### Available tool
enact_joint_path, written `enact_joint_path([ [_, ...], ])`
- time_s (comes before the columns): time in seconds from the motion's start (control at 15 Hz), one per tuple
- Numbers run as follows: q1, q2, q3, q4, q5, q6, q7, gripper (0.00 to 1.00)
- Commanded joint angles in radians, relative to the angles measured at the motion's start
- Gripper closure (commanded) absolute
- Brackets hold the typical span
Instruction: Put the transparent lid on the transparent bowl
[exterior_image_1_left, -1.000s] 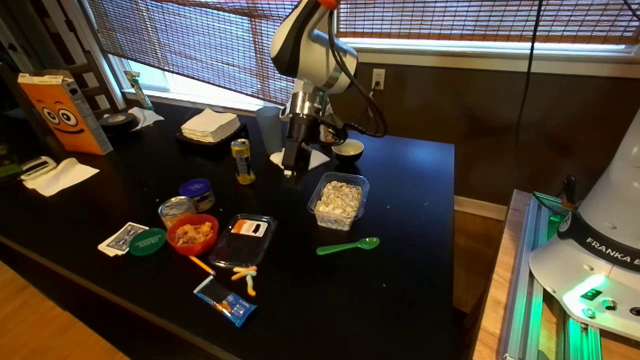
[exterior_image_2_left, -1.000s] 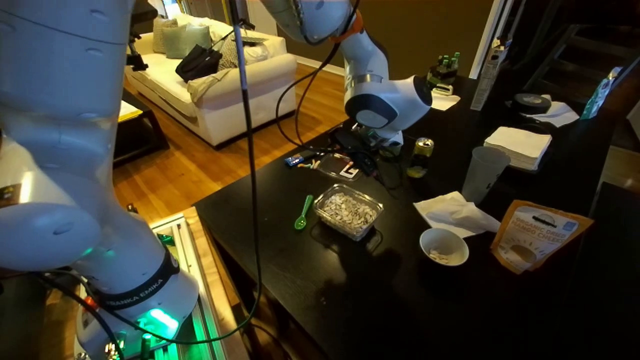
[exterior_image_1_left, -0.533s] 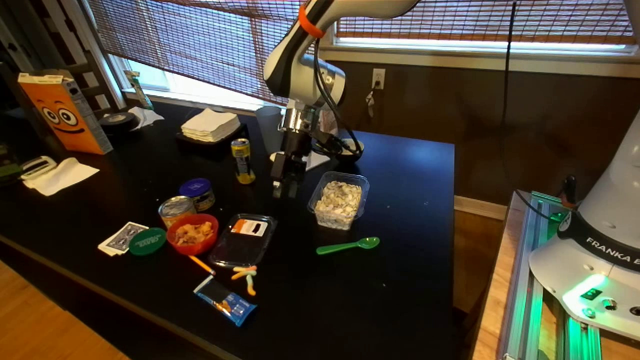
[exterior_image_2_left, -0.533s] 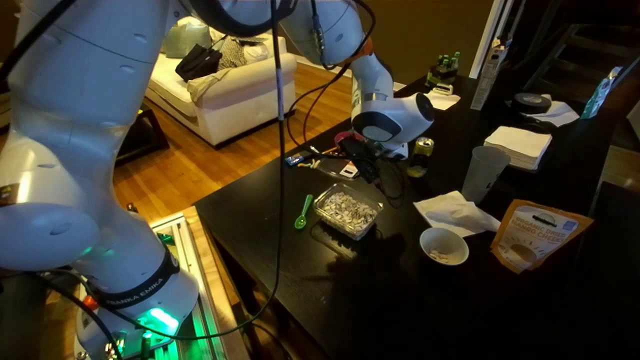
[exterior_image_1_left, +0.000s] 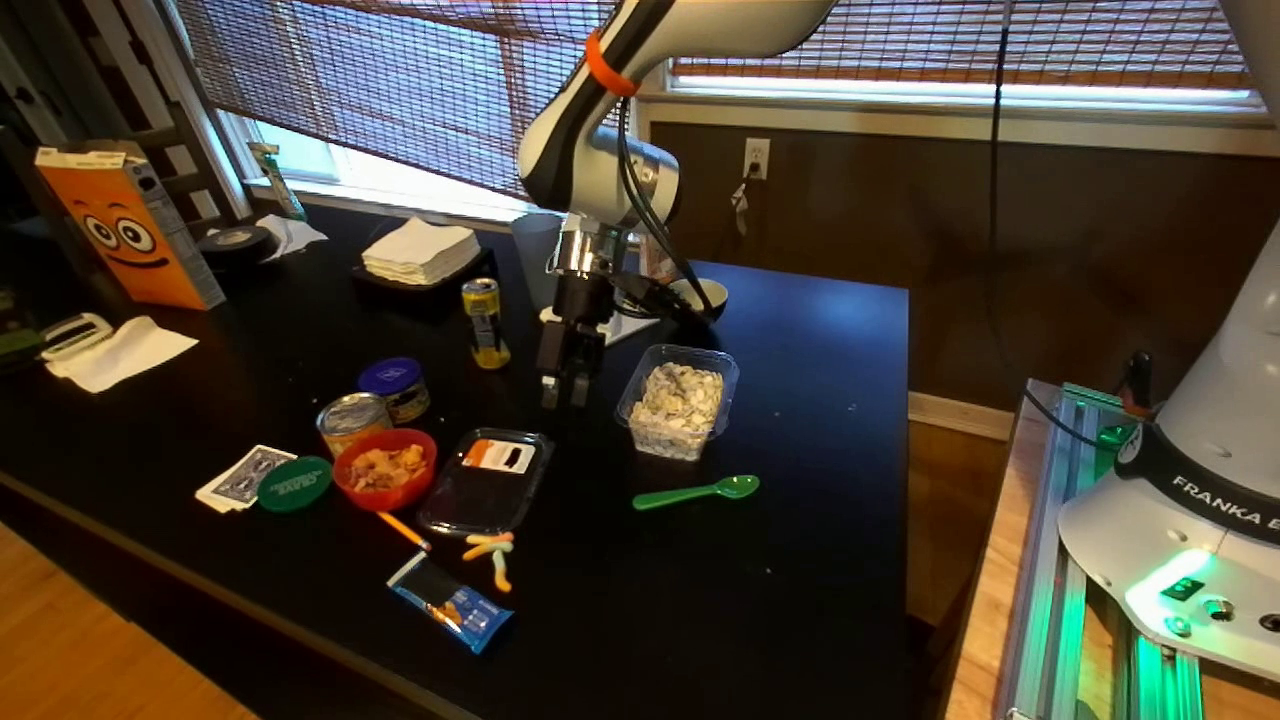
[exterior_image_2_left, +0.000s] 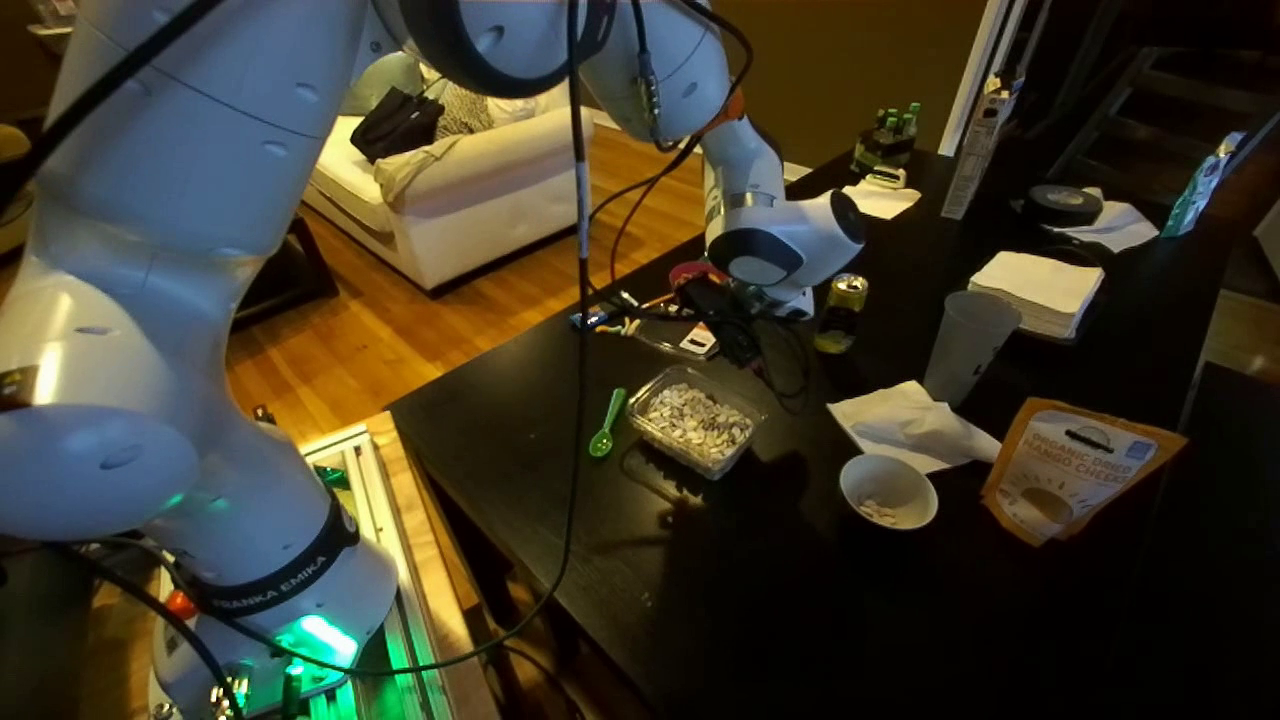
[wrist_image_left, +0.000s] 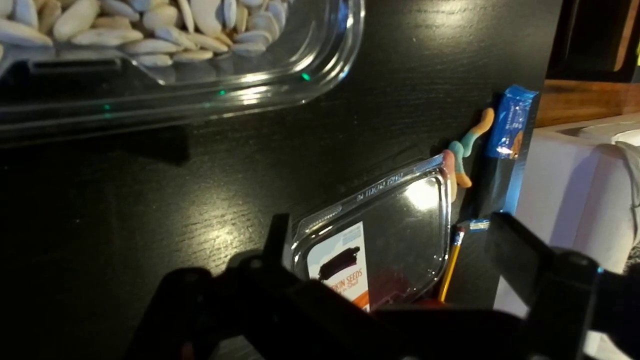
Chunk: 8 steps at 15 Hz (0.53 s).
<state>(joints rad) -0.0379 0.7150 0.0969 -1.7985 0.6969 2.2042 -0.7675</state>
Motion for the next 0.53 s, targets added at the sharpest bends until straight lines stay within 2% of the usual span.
enact_joint_path([
  [0.0, -0.008, 0.029, 0.02, 0.012, -0.03, 0.073, 0.05, 0.0],
  [0.27, -0.012, 0.075, 0.042, 0.03, -0.03, 0.158, 0.07, 0.0],
  [0.47, -0.013, 0.111, 0.052, 0.043, -0.052, 0.175, 0.106, 0.0],
])
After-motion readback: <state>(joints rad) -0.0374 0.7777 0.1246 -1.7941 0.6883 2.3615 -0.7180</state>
